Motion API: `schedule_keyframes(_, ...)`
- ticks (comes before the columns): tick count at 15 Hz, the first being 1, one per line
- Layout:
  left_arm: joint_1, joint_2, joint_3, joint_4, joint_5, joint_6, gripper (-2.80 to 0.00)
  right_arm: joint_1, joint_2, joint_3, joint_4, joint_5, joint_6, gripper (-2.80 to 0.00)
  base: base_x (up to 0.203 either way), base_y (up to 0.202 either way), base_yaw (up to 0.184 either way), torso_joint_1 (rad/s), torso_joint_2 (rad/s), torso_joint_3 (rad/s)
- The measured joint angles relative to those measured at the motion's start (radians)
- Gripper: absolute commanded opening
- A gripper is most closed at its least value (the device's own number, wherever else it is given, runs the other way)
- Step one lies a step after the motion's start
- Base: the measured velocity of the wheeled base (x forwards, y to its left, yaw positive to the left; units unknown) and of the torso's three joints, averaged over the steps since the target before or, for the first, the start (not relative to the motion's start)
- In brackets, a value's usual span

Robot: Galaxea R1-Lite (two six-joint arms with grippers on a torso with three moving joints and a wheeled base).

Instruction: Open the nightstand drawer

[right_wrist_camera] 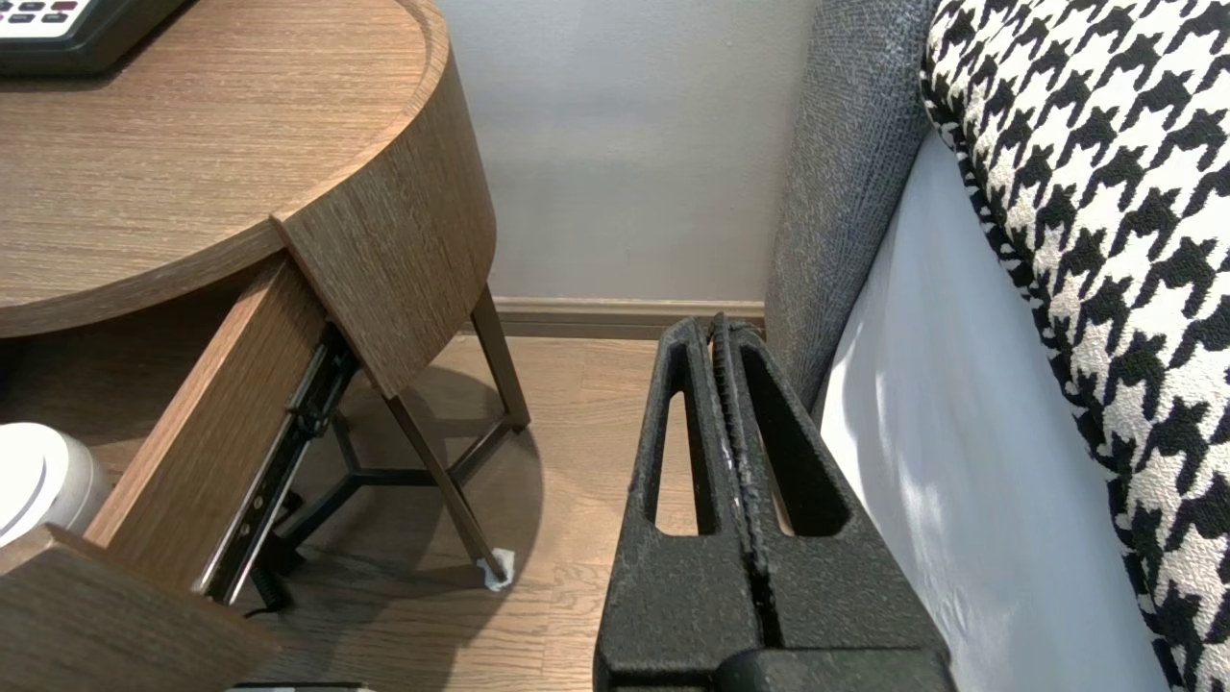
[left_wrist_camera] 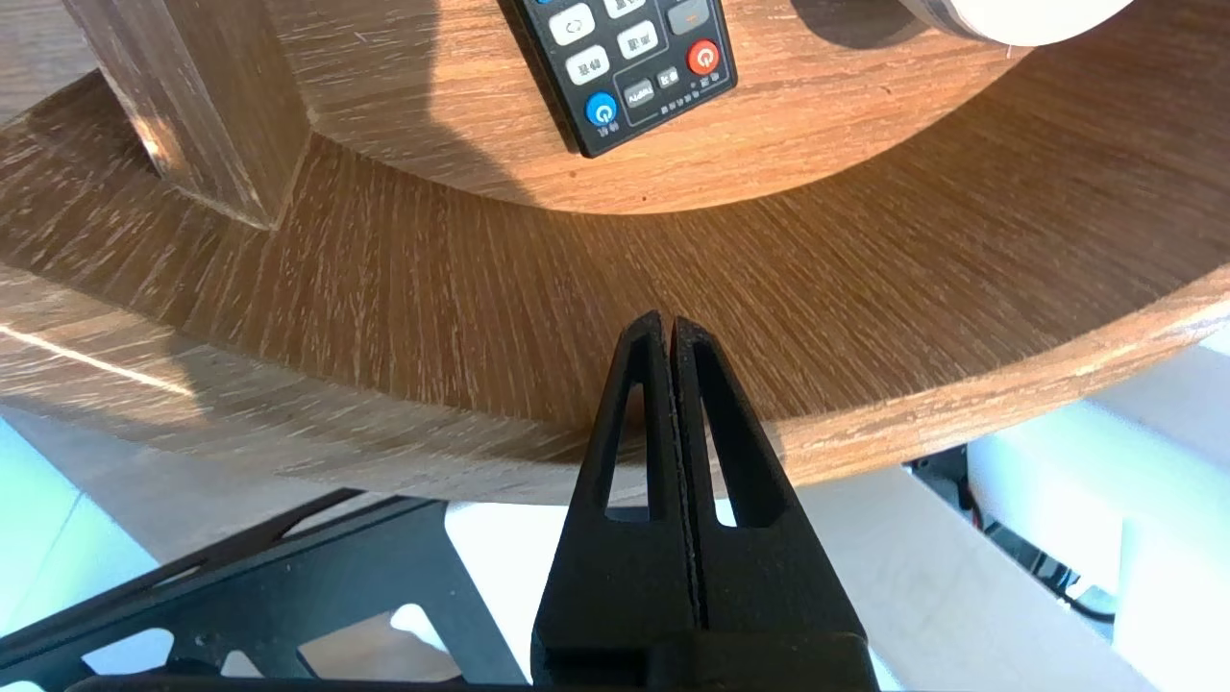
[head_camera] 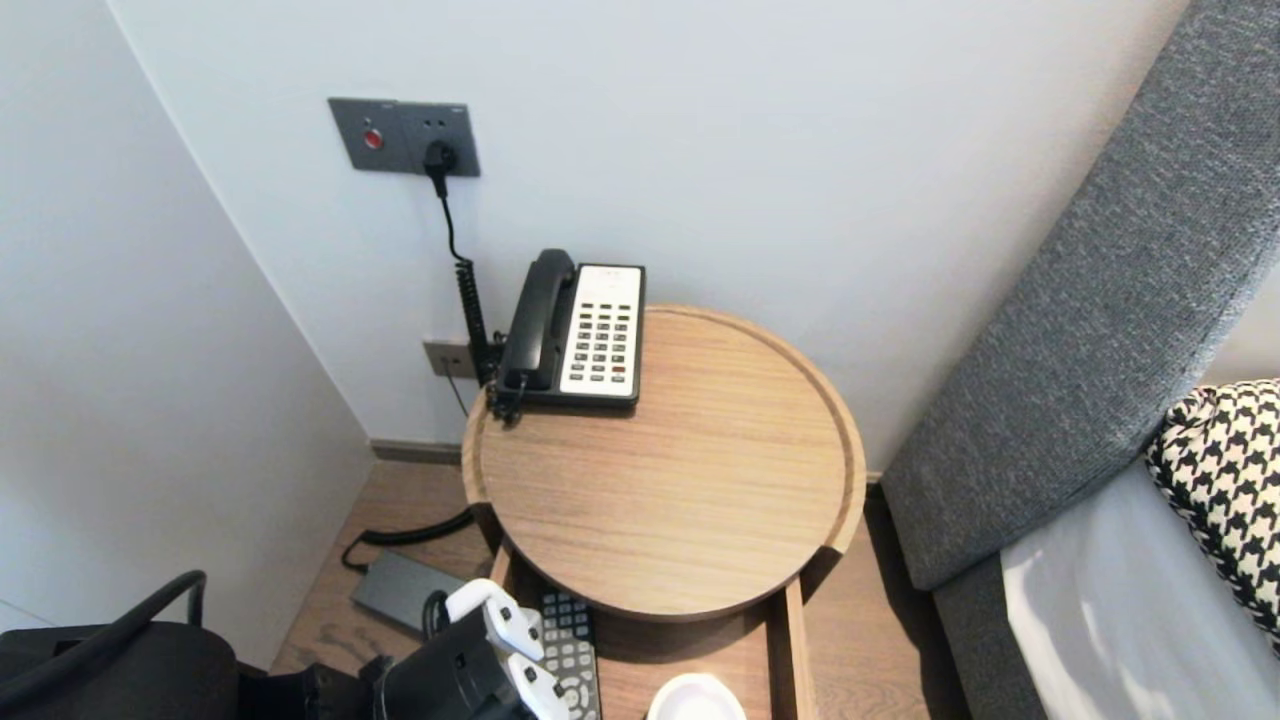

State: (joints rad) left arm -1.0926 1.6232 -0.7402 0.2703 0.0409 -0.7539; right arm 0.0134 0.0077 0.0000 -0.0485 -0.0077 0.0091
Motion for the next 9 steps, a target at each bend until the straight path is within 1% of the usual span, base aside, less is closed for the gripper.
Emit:
schedule_keyframes(3, -0.003, -0.006, 0.007, 0.004, 0.002, -0.054, -2.80, 0.000, 0.000, 0.000, 0.000, 0.000, 0.000, -2.80, 0.000, 0.000, 0.000, 0.000, 0.00, 0.000)
schedule_keyframes(5, -0.001, -0.004, 0.002, 0.002, 0.019, -0.135, -2.80, 0.000, 0.000, 0.000, 0.000, 0.000, 0.000, -2.80, 0.000, 0.000, 0.000, 0.000, 0.00, 0.000)
schedule_keyframes(6, 0.002, 0.001, -0.010, -0.004, 0.037, -0.185, -2.80, 0.000, 0.000, 0.000, 0.000, 0.000, 0.000, -2.80, 0.000, 0.000, 0.000, 0.000, 0.00, 0.000)
schedule_keyframes(7, 0.011, 0.009, -0.019, -0.003, 0.063, -0.216, -2.80, 0.000, 0.000, 0.000, 0.000, 0.000, 0.000, -2.80, 0.000, 0.000, 0.000, 0.000, 0.00, 0.000)
schedule_keyframes(9, 0.027, 0.029, -0.034, 0.003, 0.104, -0.228, -2.80, 0.000, 0.000, 0.000, 0.000, 0.000, 0.000, -2.80, 0.000, 0.000, 0.000, 0.000, 0.00, 0.000)
